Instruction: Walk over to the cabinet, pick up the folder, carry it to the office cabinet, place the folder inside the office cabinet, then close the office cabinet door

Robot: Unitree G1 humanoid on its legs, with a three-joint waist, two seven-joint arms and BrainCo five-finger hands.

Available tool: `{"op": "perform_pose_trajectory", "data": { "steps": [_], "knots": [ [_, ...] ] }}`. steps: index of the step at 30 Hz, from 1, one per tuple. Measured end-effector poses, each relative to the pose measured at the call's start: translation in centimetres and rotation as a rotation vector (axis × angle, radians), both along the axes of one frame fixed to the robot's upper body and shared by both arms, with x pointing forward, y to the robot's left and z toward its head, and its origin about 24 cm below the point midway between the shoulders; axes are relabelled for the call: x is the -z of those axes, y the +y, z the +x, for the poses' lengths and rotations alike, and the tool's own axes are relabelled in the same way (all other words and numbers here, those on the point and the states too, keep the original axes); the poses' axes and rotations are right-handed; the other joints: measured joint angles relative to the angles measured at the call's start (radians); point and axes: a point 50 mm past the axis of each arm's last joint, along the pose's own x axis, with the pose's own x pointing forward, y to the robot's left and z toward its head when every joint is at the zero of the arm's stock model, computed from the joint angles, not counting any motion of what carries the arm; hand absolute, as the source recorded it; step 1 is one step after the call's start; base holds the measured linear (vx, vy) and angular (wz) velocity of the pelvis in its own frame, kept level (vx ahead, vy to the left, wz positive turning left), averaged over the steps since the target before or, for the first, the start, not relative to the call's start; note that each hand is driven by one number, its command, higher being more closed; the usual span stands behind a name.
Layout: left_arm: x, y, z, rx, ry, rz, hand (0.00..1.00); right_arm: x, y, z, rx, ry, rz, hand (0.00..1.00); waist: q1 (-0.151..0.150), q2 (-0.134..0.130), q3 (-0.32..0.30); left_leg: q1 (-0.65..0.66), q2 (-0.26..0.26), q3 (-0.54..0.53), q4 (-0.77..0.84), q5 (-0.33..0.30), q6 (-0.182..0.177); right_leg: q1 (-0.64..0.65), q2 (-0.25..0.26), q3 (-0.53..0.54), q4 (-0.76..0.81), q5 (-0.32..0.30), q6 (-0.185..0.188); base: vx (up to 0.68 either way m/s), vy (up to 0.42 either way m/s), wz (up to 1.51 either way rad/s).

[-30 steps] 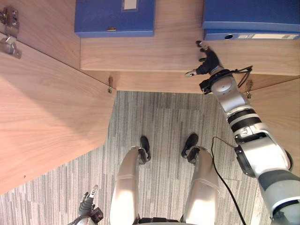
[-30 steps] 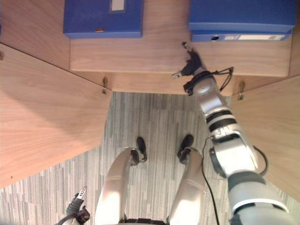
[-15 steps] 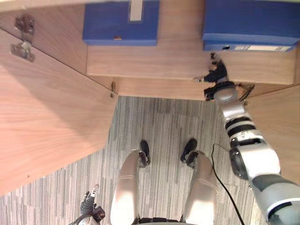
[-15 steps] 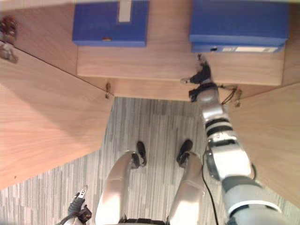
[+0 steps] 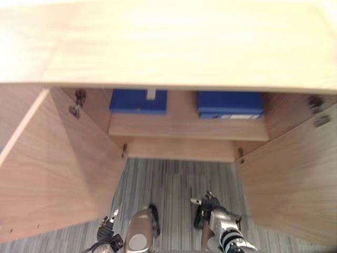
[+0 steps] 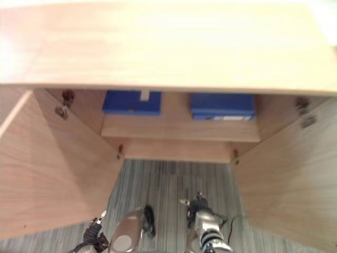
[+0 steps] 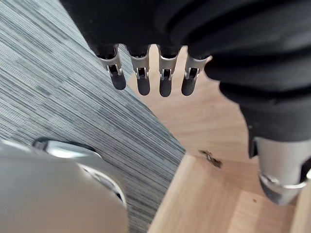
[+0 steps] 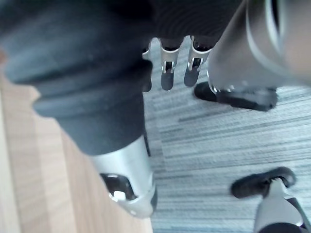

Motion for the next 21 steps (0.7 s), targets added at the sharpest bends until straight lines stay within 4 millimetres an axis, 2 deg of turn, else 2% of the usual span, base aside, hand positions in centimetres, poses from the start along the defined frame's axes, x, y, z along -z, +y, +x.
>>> {"op": "perform_pose_trajectory", "data": {
  "steps": [2, 5, 8, 16, 21],
  "knots": [
    [0.4, -0.7, -0.4, 0.041, 0.035, 0.001, 0.00, 1.2, -0.7, -3.0, 0.047, 0.062, 0.005, 0.00, -0.001, -0.024, -0.071, 0.088, 0.006, 0.041, -0.061, 0.002, -0.006, 0.062, 0.013, 0.010, -0.048, 0.008, -0.005, 0.06, -0.031, -0.47],
    [0.6, -0.9, -0.5, 0.094, 0.064, 0.025, 0.00, 1.7, -0.8, -4.6, 0.052, 0.093, 0.018, 0.00, -0.007, -0.043, -0.133, 0.158, 0.014, 0.091, -0.121, 0.015, -0.026, 0.092, 0.024, 0.012, -0.088, 0.025, -0.005, 0.08, -0.044, -0.52],
    [0.9, -1.2, -0.7, 0.141, 0.095, 0.035, 0.00, 1.9, -1.2, -5.3, 0.098, 0.086, 0.043, 0.00, -0.013, -0.046, -0.157, 0.243, 0.010, 0.135, -0.196, 0.043, -0.035, 0.129, 0.033, 0.028, -0.111, 0.031, 0.001, 0.09, -0.050, -0.37],
    [1.2, -1.7, -1.1, 0.208, 0.137, 0.055, 0.00, 2.2, -1.7, -6.4, 0.226, 0.088, 0.113, 0.00, -0.016, -0.062, -0.172, 0.422, -0.033, 0.215, -0.396, 0.119, -0.052, 0.183, 0.037, 0.063, -0.123, 0.033, 0.003, 0.07, 0.001, -0.26],
    [1.2, -1.4, -1.3, 0.239, 0.149, 0.077, 0.00, 2.4, -1.7, -7.1, 0.253, 0.106, 0.123, 0.00, -0.011, -0.091, -0.168, 0.495, -0.061, 0.237, -0.481, 0.156, -0.042, 0.205, 0.026, 0.063, -0.117, 0.029, 0.007, -0.06, 0.026, -0.11]
  ]
}}
